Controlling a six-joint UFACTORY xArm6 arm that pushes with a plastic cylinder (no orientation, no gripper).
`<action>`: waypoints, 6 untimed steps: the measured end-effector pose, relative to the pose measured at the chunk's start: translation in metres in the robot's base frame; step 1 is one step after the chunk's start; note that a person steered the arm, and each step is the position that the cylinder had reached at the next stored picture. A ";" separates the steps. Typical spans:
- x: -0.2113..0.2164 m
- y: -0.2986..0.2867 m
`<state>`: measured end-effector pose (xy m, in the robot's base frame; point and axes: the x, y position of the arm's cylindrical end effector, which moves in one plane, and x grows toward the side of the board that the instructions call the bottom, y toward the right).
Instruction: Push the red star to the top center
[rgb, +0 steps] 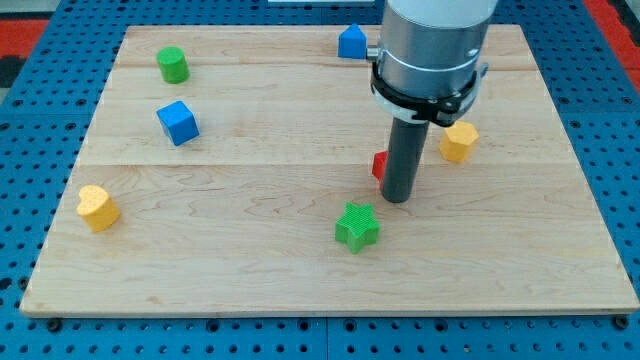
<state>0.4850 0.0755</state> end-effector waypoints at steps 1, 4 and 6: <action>-0.018 -0.010; -0.074 -0.030; -0.026 -0.034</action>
<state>0.4591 0.0416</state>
